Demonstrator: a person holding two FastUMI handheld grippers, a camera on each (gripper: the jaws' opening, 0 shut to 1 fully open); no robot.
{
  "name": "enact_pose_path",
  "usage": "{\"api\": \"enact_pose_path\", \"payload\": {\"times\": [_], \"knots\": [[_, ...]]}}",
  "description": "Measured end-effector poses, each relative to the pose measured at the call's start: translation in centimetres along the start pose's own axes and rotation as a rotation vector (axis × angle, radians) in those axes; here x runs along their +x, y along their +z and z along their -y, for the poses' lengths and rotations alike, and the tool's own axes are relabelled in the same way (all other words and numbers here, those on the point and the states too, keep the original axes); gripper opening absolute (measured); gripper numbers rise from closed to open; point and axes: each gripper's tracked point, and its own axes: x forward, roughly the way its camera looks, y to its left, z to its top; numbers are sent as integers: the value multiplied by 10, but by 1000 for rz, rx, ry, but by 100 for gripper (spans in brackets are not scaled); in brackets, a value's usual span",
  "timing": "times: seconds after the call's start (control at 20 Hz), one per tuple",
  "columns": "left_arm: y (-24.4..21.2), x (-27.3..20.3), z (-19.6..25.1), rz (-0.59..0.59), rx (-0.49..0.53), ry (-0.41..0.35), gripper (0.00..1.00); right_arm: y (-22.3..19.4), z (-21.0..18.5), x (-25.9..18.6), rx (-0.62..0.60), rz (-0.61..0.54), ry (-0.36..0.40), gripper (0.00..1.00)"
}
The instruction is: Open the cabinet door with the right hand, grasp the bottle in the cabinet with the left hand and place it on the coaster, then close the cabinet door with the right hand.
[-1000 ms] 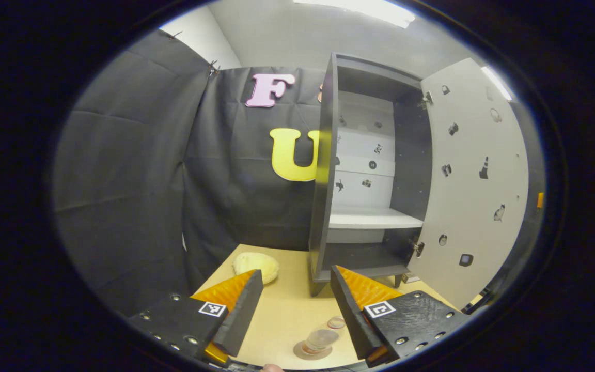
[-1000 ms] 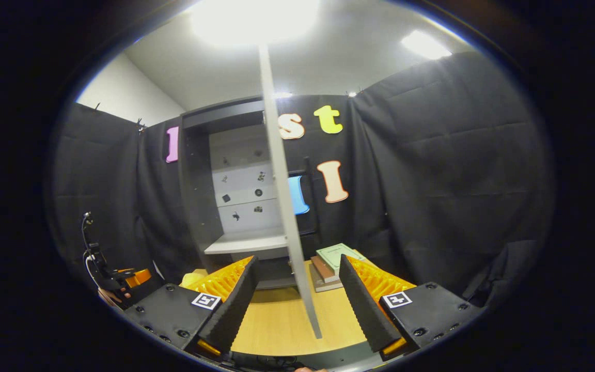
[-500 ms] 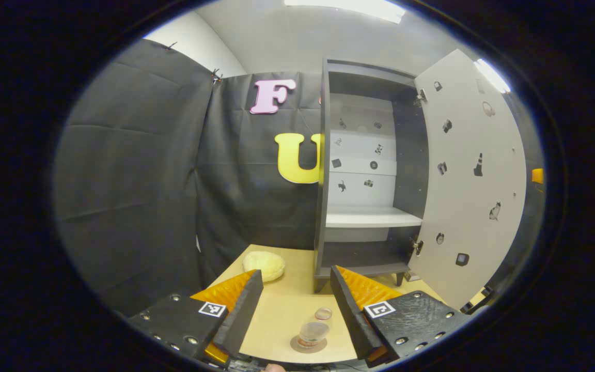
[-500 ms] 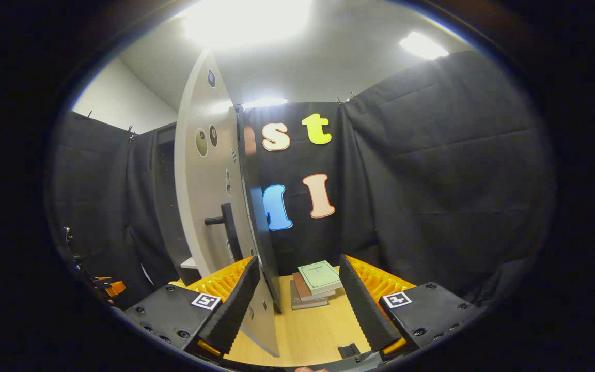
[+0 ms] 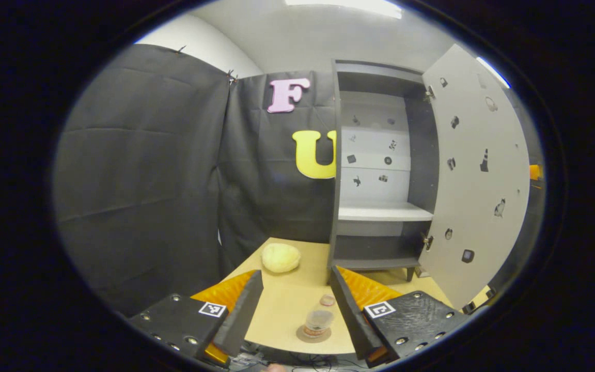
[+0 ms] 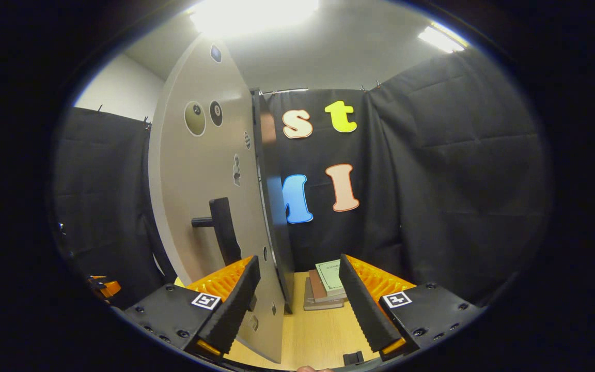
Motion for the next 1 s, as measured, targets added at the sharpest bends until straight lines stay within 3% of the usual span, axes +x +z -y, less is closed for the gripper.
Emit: {"api": "enact_pose_path", "payload": {"times": [0.4, 0.75, 1.0], "knots": [[-8, 10, -40, -13, -8, 75, 79, 8, -28, 2, -110, 18, -20, 98], [-10, 21, -73, -4, -12, 92, 79, -14, -110, 1, 55, -16, 85, 98], [-10, 38, -99, -5, -12, 105, 79, -11, -148, 18, 43, -20, 102, 98]]}}
